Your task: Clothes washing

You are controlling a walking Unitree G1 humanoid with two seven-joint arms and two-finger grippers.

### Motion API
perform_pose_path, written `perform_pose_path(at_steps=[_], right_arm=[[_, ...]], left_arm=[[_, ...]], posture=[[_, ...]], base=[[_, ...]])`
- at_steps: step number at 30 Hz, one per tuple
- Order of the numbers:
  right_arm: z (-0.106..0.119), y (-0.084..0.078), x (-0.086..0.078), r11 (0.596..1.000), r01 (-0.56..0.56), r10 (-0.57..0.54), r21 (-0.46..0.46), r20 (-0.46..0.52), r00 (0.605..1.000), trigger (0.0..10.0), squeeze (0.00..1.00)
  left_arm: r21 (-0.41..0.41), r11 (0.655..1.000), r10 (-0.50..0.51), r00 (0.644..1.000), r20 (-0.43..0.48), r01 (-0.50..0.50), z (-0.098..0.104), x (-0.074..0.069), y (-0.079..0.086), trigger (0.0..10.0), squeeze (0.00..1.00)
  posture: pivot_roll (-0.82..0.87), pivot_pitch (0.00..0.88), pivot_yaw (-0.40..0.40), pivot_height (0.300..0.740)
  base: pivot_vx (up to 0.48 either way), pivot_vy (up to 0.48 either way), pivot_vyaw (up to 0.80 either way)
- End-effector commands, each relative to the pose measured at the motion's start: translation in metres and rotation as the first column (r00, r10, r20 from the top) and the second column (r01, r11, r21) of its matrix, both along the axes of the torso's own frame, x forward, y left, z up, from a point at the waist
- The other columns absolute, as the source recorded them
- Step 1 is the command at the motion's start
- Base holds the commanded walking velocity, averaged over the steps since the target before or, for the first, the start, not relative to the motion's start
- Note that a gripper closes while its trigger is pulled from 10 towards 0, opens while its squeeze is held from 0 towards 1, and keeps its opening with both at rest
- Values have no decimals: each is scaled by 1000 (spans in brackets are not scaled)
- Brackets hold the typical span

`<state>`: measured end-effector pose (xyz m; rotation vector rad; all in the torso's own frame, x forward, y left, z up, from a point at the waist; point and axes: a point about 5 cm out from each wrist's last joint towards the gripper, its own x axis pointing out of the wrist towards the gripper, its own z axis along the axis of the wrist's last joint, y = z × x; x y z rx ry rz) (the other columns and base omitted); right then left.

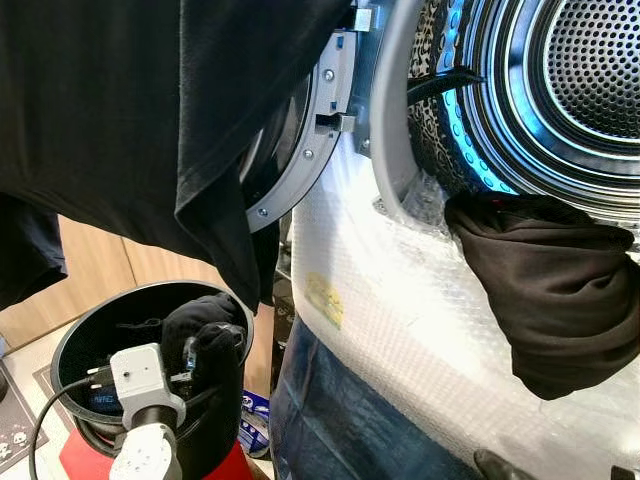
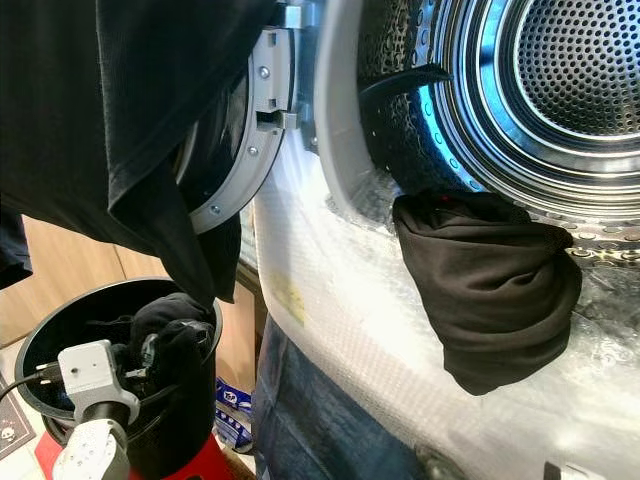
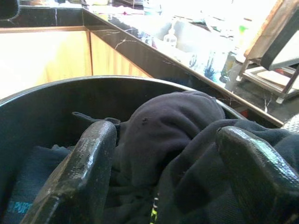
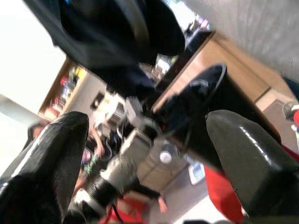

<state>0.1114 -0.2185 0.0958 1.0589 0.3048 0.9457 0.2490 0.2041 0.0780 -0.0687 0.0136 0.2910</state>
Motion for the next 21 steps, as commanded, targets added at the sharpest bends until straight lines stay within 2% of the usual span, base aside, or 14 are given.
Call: perform_pose_path(at_steps=[1,2,4,7,8,10,12,16,17,18,19,21], right_arm=[[-6,0,-1,997,-55,57,-60,28,998,10000,0],[-12,0,2,990,-78,87,-115,74,993,10000,0],[-14,-1,7,987,-74,90,-143,108,990,10000,0],[-5,0,16,987,-74,103,-141,209,972,10000,0],[0,1,19,987,-94,127,-134,265,956,10000,0],[5,5,14,978,-163,197,-131,316,928,10000,0],[6,9,4,956,-229,284,-185,380,880,10000,0],[2,11,2,957,-171,273,-236,518,810,10000,0],[-4,12,1,948,-176,295,-267,521,801,10000,0],[-16,13,1,921,-188,348,-341,506,789,10000,0],[-19,13,2,912,-188,363,-366,500,786,10000,0],[-22,9,11,921,-121,315,-369,526,790,10000,0]], left_arm=[[-8,1000,-23,999,23,23,3,3,-5,10000,0],[-7,1000,-27,999,22,27,3,2,-5,10000,0],[-7,1000,-28,999,22,28,2,2,-5,10000,0],[-3,999,-36,999,17,36,1,1,-5,10000,0],[2,999,-49,999,13,49,0,0,-6,10000,0],[16,998,-68,998,1,68,-4,0,-7,10000,0],[22,997,-71,997,-12,72,-8,-2,-6,10000,0],[25,997,-68,997,-40,69,-17,-6,-4,10000,0],[25,997,-70,996,-46,71,-19,-6,-4,10000,0],[26,997,-72,996,-51,73,-20,-6,-4,10000,0],[26,997,-72,996,-51,73,-21,-6,-4,10000,0],[27,997,-72,996,-49,73,-21,-6,-4,10000,0]], posture=[[71,0,-73,740],[71,0,-73,740],[69,0,-71,740],[70,0,-67,740],[70,0,-66,740],[69,0,-64,740],[62,0,-62,740],[51,0,-58,740],[49,0,-57,740],[49,0,-57,740],[49,0,-57,740],[52,0,-54,740]], base=[[0,0,0],[0,0,0],[0,0,0],[0,0,0],[0,0,0],[0,0,0],[0,0,0],[0,0,0],[0,0,0],[0,0,0],[0,0,0],[0,0,0]])
